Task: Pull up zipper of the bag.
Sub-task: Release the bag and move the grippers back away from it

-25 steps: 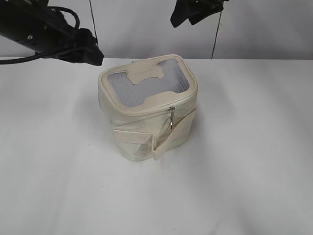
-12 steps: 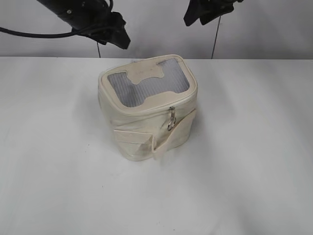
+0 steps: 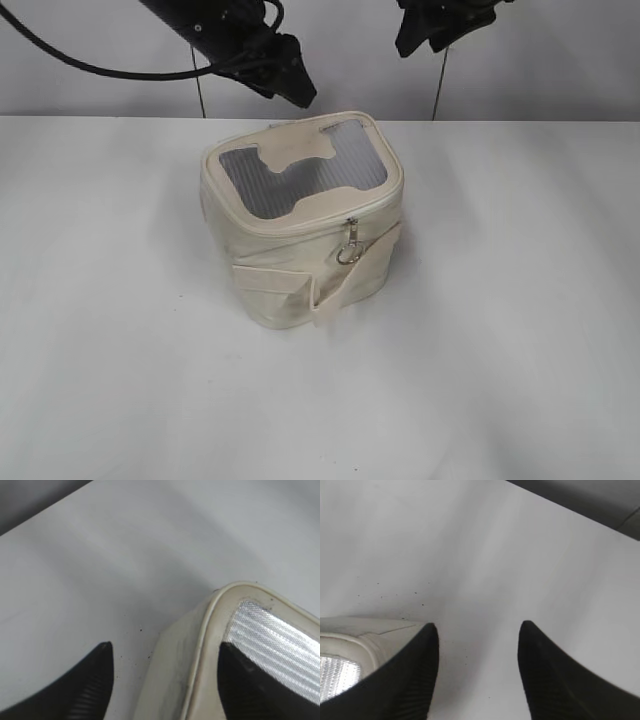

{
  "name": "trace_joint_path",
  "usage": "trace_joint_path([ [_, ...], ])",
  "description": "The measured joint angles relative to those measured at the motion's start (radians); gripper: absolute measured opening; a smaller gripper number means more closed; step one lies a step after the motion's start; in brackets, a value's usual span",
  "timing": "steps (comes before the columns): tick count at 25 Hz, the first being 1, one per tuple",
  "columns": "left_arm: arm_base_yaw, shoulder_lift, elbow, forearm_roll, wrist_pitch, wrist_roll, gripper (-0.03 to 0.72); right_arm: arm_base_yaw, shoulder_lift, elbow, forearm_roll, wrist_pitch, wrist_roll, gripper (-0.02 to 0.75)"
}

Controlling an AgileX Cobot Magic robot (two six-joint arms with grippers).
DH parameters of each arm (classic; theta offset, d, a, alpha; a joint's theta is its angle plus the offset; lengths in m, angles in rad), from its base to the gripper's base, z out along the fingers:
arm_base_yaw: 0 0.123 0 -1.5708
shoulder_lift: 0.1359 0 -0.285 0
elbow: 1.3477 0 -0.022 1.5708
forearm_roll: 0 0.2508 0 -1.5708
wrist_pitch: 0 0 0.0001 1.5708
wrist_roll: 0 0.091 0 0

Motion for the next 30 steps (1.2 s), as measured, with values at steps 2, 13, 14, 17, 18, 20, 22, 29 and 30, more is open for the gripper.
trace_joint_path([
  [2, -0.001, 0.034, -0.036, -0.017, 0.012, 0.005, 0.497, 0.000, 0.000, 0.000, -0.022, 0.000, 0.001, 0.410],
  [13, -0.002, 0.164, -0.184, -0.130, 0.089, 0.082, 0.497, 0.000, 0.000, 0.000, -0.043, 0.000, 0.005, 0.410],
  [14, -0.002, 0.173, -0.189, -0.138, 0.098, 0.082, 0.497, 0.000, 0.000, 0.000, -0.043, 0.000, 0.005, 0.410],
  [17, -0.002, 0.190, -0.193, -0.164, 0.129, 0.095, 0.497, 0.000, 0.000, 0.001, -0.043, 0.000, 0.005, 0.410],
  [18, -0.002, 0.193, -0.193, -0.171, 0.137, 0.099, 0.497, 0.000, 0.000, 0.002, -0.043, 0.000, 0.005, 0.410],
  [20, -0.002, 0.193, -0.193, -0.180, 0.155, 0.106, 0.497, 0.000, 0.000, 0.003, -0.043, 0.000, 0.006, 0.410],
  [22, -0.002, 0.197, -0.193, -0.184, 0.174, 0.109, 0.497, 0.000, 0.000, 0.004, -0.043, 0.000, 0.006, 0.410],
  [29, -0.001, 0.230, -0.204, -0.235, 0.221, 0.109, 0.363, 0.000, 0.000, 0.004, -0.033, 0.000, 0.006, 0.406],
  [30, -0.001, 0.231, -0.204, -0.236, 0.220, 0.109, 0.309, 0.000, 0.000, 0.004, -0.028, 0.000, 0.006, 0.407],
])
